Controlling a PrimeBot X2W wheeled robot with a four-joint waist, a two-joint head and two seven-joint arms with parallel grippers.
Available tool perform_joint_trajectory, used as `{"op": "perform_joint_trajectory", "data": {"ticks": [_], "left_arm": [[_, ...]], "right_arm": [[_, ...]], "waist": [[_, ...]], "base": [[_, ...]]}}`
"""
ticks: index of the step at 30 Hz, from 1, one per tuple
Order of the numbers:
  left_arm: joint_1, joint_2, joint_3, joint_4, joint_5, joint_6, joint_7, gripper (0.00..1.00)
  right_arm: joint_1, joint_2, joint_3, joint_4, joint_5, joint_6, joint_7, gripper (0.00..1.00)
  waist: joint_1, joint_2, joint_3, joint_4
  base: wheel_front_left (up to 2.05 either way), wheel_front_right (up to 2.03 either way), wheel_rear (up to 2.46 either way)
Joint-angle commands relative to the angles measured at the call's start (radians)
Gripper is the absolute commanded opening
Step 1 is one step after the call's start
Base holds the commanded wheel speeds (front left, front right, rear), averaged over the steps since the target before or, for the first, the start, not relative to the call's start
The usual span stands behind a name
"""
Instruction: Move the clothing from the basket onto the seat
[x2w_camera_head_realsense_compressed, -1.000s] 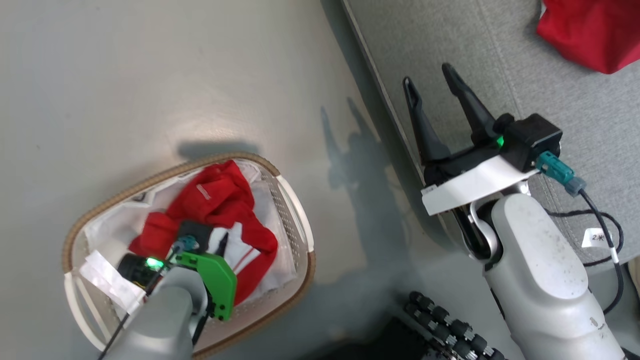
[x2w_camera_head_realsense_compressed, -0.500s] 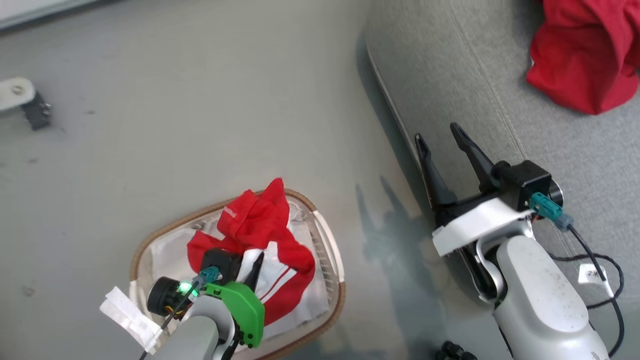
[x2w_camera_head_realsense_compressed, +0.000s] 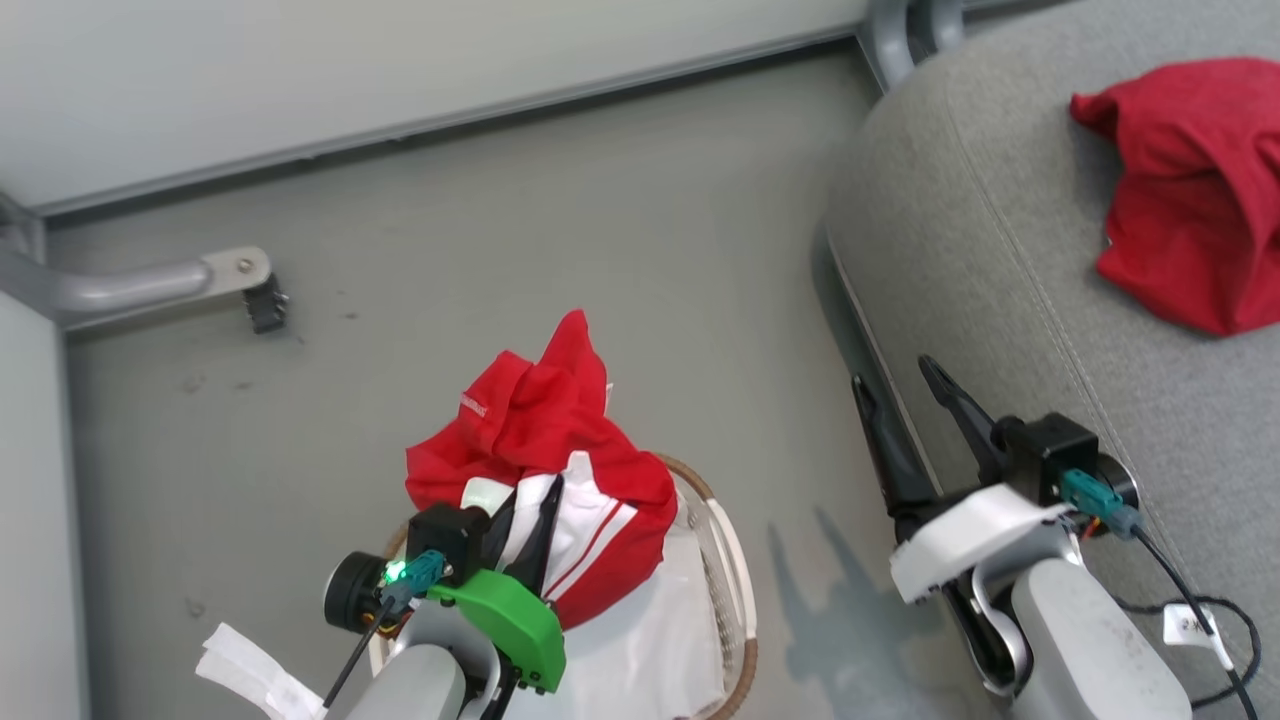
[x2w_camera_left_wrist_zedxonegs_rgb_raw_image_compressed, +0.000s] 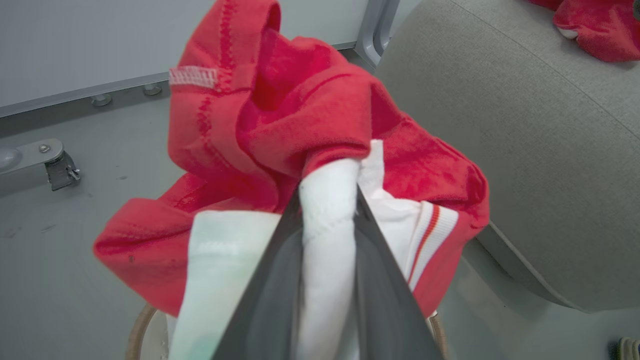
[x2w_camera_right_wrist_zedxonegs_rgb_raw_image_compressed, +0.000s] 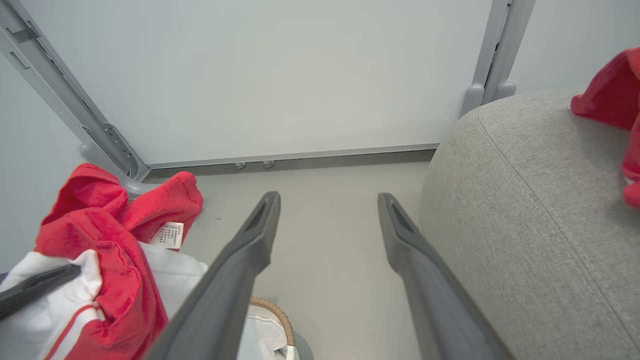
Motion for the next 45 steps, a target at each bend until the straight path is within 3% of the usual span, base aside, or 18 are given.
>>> {"op": "perform_joint_trajectory", "data": {"ticks": [1, 16, 22, 35, 45], "left_arm": [[0.022, -0.005, 0.009, -0.03, 0.005, -0.002, -0.003, 0.0], [0.073, -0.021, 0.126, -0.297, 0.047, -0.003, -0.003, 0.0], [0.081, -0.026, 0.103, -0.351, 0.047, -0.003, -0.003, 0.0], [0.065, -0.029, 0.022, -0.356, 0.024, -0.003, -0.003, 0.0], [0.041, -0.029, -0.112, -0.353, -0.029, -0.003, -0.003, 0.0]], "right_arm": [[0.032, -0.011, -0.01, 0.002, -0.002, -0.001, -0.002, 1.0], [0.147, -0.015, 0.004, 0.017, -0.01, -0.001, -0.002, 1.0], [0.146, -0.038, 0.156, -0.004, -0.01, -0.001, -0.002, 1.0], [-0.047, -0.127, 0.442, -0.032, 0.043, -0.001, -0.002, 1.0], [-0.152, -0.093, 0.536, 0.043, 0.102, -0.001, -0.002, 1.0]], "waist": [[0.0001, 0.0, -0.087, 0.076], [0.0001, 0.0, -0.189, 0.122], [0.0001, 0.0, -0.205, 0.147], [0.0001, 0.0, -0.201, 0.207], [0.0001, 0.0, -0.198, 0.276]], "base": [[0.0, 0.0, 0.0], [0.0, 0.0, 0.0], [0.0, 0.0, 0.0], [0.0, 0.0, 0.0], [0.0, 0.0, 0.0]]}}
